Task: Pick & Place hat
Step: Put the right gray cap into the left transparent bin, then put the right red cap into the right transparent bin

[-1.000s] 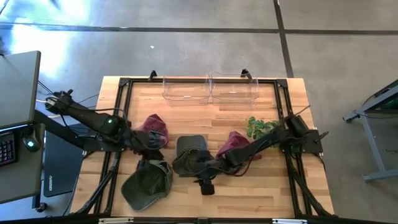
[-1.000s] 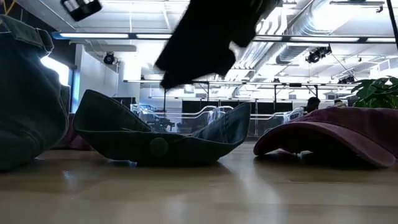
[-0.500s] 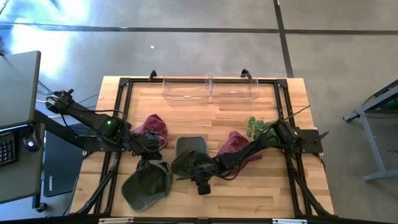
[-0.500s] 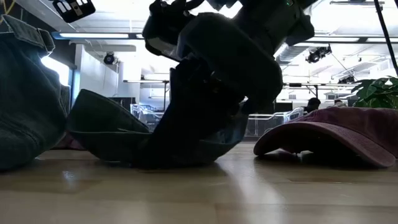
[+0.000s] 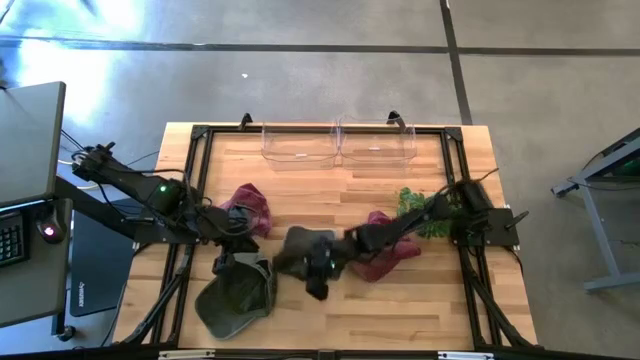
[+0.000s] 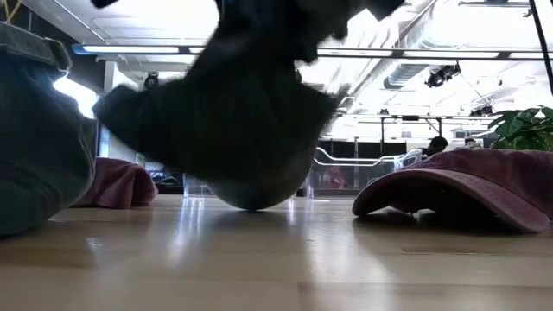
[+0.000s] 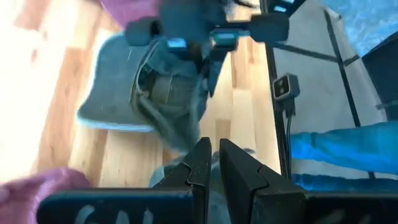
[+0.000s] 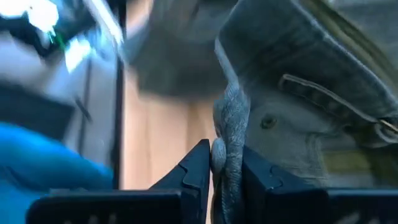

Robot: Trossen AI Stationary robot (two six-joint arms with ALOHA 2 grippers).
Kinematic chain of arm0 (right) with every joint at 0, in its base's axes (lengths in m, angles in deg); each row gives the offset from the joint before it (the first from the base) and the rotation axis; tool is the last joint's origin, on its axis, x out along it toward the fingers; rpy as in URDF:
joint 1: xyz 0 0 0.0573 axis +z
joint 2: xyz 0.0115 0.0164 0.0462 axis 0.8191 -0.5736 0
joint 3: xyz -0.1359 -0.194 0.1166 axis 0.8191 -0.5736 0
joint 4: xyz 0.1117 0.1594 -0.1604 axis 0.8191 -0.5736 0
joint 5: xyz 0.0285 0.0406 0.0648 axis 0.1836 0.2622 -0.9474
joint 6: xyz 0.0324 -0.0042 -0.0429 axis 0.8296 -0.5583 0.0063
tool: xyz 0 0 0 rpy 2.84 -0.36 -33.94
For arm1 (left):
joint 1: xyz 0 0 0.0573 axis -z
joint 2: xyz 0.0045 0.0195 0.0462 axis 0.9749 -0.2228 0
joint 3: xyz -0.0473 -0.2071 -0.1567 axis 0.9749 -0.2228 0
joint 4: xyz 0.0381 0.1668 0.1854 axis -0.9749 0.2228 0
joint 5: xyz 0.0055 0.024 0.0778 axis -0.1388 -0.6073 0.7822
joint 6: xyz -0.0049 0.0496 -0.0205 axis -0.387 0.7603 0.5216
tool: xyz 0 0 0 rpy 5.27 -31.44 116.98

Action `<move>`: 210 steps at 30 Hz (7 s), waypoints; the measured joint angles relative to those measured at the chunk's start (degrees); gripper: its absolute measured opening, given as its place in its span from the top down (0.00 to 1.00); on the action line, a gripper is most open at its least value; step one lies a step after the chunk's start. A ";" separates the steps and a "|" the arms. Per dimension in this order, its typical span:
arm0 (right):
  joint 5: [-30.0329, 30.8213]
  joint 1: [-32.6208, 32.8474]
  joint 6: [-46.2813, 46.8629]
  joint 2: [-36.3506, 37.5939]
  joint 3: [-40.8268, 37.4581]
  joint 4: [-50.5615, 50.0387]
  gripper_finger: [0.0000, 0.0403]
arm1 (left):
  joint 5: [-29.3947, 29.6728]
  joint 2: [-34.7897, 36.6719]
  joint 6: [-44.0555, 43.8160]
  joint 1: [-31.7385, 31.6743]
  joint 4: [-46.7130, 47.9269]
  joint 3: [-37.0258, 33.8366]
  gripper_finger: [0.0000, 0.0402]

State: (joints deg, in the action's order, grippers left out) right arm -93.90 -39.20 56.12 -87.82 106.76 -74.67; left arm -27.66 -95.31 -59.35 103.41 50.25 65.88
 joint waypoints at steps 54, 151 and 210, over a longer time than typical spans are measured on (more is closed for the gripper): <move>16.42 -43.87 -0.29 10.56 0.13 9.50 0.90 | 36.19 8.01 1.93 -16.20 1.18 5.55 0.93; 23.06 -26.56 -19.87 40.17 0.01 -36.39 0.54 | -3.37 -38.06 9.48 -53.29 -42.22 5.58 0.93; 7.74 10.44 -8.38 9.59 0.50 -36.34 0.39 | 1.97 -10.41 3.31 -13.28 6.66 -6.80 0.93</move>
State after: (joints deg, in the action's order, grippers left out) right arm -86.16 -28.76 47.74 -78.23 107.26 -111.02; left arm -25.70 -105.73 -56.04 90.13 56.91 59.08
